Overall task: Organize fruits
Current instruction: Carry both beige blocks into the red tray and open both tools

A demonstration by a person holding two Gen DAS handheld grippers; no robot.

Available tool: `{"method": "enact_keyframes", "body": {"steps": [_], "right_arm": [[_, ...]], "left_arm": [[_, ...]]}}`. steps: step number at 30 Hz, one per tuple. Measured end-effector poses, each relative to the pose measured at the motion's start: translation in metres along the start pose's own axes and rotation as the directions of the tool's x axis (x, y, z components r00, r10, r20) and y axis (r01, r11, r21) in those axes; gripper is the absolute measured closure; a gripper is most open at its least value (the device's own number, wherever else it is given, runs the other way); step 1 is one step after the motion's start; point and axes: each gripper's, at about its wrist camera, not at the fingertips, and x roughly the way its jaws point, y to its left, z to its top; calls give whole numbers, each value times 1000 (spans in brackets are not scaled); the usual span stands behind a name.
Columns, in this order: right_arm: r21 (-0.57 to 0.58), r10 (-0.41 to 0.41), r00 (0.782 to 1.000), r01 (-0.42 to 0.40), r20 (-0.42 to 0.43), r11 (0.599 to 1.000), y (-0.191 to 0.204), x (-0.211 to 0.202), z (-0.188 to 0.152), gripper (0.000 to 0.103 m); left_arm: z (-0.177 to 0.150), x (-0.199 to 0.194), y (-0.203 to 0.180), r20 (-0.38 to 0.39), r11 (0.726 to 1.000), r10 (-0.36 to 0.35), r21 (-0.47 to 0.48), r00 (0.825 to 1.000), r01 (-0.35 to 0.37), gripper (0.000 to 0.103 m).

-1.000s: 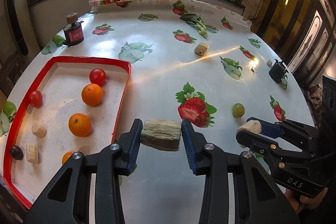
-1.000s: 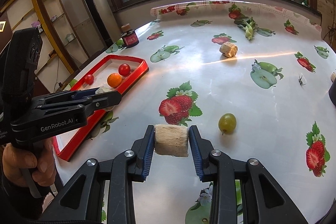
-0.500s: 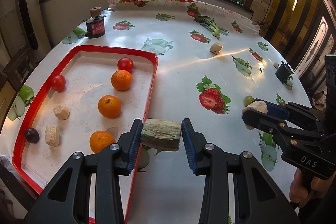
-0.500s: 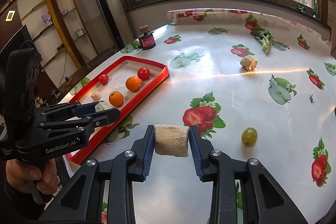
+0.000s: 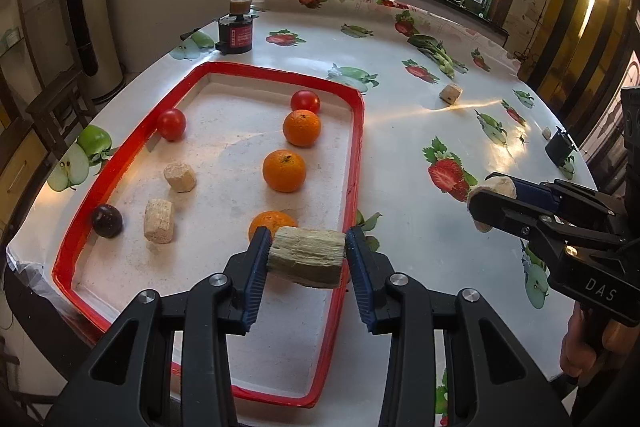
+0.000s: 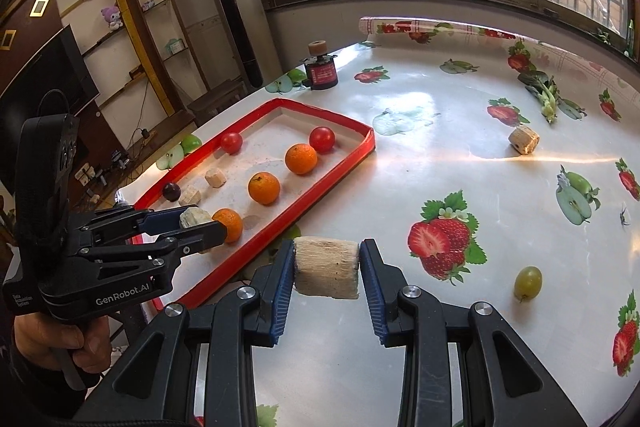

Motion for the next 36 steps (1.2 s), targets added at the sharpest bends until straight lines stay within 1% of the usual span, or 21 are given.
{"method": "enact_keyframes", "body": {"steps": [9,18,22,27,31,36], "right_arm": [[-53,41,999,-42,-18,998,29,17,9,70],[-60,80,996,-82,-37,995,43,35,18,70],[-52,96,994,-99,-48,994,47,45,25,70],[-71,103,993,-108,-64,992,55,60,32,70],[-86,102,991,-110,-89,990,61,77,36,70],[-113,81,990,-94,-116,989,67,97,38,70]], "left_arm": [[-9,-7,36,-2,998,31,-63,1000,-31,67],[-15,-12,73,-8,990,40,-137,999,-41,67],[-19,-10,78,-22,989,39,-141,999,-42,67],[-23,-5,87,-42,985,36,-166,998,-43,67],[-21,-2,89,-48,985,35,-166,998,-43,67],[-18,6,86,-57,987,26,-155,998,-34,67]]}}
